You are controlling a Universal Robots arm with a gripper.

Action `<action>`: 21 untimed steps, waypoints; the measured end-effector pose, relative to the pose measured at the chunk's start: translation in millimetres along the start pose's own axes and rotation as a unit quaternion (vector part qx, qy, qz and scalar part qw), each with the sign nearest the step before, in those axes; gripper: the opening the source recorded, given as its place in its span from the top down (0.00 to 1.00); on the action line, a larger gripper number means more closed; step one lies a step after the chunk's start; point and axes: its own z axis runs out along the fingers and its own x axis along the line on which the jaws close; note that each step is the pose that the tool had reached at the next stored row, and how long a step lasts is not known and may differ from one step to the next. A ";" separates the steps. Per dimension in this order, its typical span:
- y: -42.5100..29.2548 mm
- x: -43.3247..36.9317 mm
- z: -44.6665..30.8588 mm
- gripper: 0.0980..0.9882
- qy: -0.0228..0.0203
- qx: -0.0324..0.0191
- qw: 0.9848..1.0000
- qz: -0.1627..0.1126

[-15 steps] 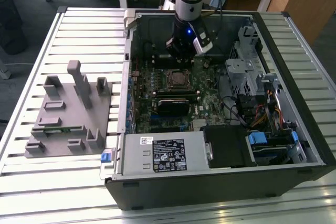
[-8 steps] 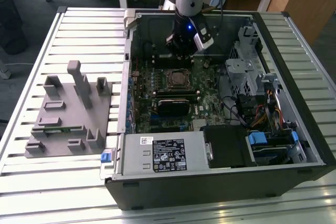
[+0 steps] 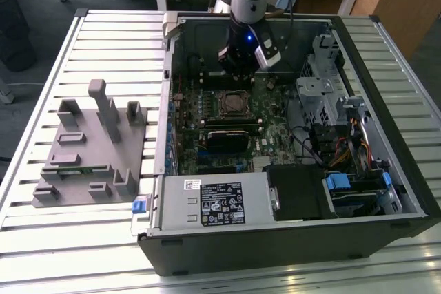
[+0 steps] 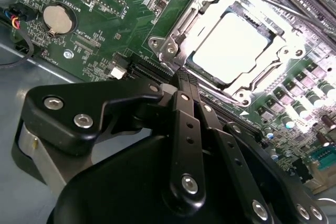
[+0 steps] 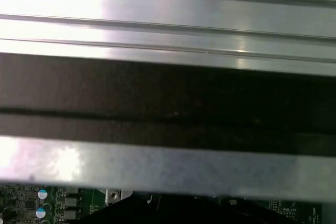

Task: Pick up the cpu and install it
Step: 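Install the first cpu locking lever, then install the second cpu locking lever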

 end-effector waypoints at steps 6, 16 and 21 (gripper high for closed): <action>-2.2 -0.2 0.1 0.99 0.000 0.000 1.000 0.000; -7.4 -1.2 -0.2 0.99 0.000 0.000 1.000 0.000; -13.1 -1.5 -0.3 0.99 0.000 0.000 1.000 0.000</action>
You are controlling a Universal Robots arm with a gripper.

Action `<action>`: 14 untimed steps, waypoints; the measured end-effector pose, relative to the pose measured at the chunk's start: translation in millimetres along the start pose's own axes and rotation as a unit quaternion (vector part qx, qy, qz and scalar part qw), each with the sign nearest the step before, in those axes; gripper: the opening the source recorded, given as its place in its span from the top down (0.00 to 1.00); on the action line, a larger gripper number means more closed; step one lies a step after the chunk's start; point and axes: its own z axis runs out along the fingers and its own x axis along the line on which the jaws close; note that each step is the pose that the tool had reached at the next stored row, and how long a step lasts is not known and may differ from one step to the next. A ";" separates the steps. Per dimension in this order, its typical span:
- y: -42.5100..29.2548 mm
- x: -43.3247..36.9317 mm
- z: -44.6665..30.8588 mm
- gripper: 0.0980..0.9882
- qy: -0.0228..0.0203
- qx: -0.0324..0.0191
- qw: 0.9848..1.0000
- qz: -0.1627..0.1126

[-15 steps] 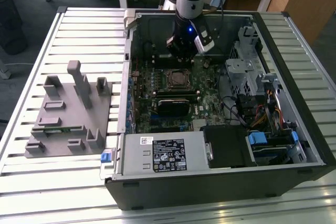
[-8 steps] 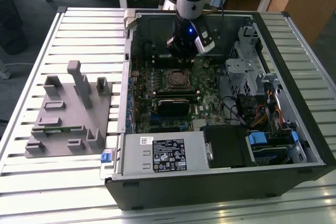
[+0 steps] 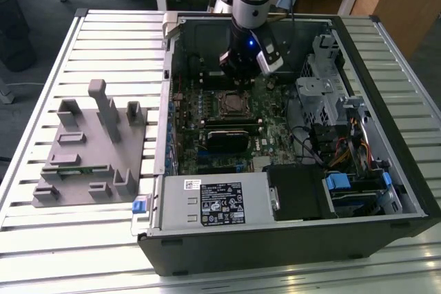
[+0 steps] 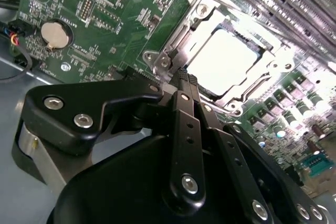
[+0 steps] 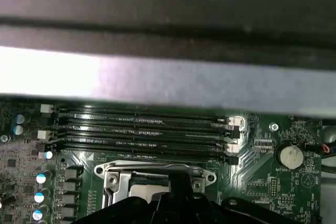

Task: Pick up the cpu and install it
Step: 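Install the second cpu locking lever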

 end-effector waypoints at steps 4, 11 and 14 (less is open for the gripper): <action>-4.0 -0.5 0.0 0.99 0.000 0.000 1.000 0.000; -8.0 -0.3 -3.0 0.99 0.000 0.000 1.000 0.000; -7.6 -0.5 -10.6 0.99 0.000 -0.001 1.000 0.000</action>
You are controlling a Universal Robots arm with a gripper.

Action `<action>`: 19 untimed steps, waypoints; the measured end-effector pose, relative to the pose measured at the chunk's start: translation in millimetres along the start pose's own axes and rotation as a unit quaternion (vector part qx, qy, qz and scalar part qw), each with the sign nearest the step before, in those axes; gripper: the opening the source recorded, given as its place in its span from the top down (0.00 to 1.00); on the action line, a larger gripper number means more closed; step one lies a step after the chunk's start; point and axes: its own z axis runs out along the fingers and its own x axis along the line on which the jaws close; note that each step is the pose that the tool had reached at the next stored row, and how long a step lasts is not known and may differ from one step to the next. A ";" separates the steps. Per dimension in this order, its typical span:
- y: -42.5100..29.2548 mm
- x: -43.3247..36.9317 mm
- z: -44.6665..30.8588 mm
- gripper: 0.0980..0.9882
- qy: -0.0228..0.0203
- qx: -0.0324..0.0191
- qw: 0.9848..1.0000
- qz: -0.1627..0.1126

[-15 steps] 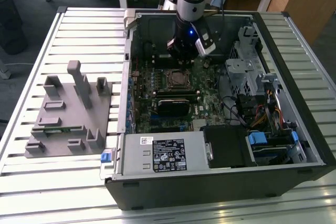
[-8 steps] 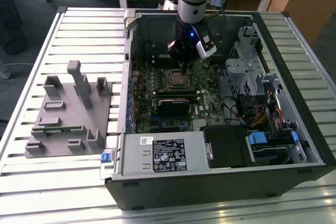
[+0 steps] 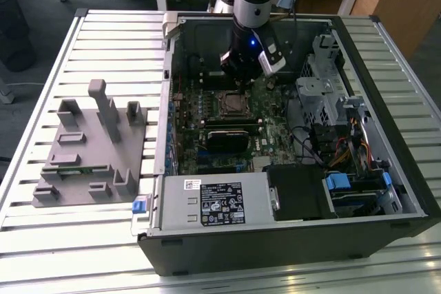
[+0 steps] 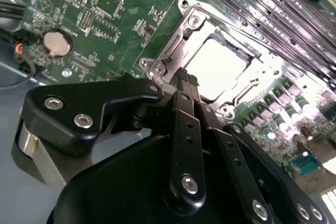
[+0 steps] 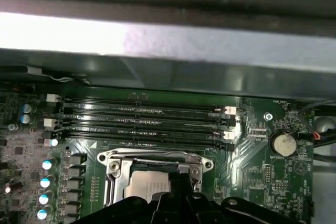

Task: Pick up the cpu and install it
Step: 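Install the second cpu locking lever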

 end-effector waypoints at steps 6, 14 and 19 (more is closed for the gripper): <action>0.6 -0.3 -15.9 0.99 0.002 -0.002 1.000 0.000; -2.6 -0.3 -23.4 0.99 0.005 -0.002 1.000 0.000; -11.6 0.0 -24.0 0.99 0.008 -0.003 1.000 0.001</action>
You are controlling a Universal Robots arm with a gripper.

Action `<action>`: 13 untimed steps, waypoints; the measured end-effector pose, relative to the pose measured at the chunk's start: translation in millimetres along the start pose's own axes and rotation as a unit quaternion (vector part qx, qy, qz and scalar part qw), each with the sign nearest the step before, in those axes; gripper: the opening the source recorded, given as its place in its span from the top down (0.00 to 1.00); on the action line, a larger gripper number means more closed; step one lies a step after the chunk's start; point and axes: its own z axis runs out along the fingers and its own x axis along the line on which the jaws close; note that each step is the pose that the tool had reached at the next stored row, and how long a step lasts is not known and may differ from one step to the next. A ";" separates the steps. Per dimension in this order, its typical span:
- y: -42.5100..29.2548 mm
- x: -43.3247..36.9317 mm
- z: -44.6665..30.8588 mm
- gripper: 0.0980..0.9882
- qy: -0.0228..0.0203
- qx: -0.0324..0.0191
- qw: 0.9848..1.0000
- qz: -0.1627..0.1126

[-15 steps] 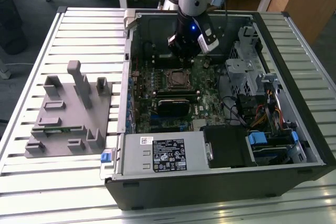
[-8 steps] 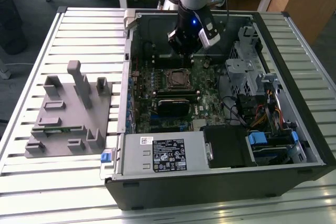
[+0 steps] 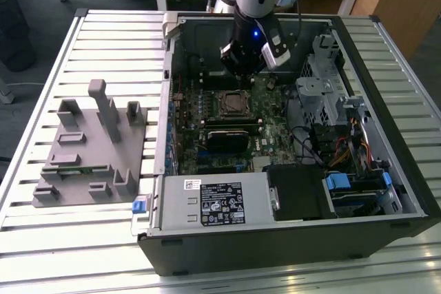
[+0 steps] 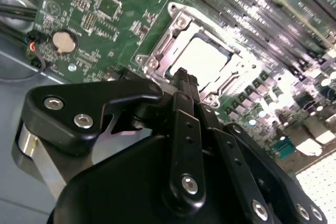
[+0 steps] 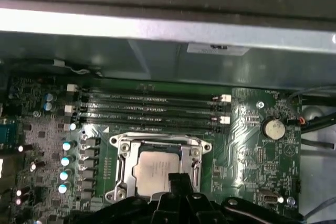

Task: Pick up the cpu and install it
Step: 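Install the second cpu locking lever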

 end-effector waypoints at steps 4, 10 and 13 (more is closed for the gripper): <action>-7.0 0.3 -0.2 0.99 0.001 0.000 1.000 0.000; -27.0 1.2 -1.2 0.99 0.003 0.000 1.000 0.000; -33.0 1.4 -1.6 0.99 0.004 -0.001 1.000 0.000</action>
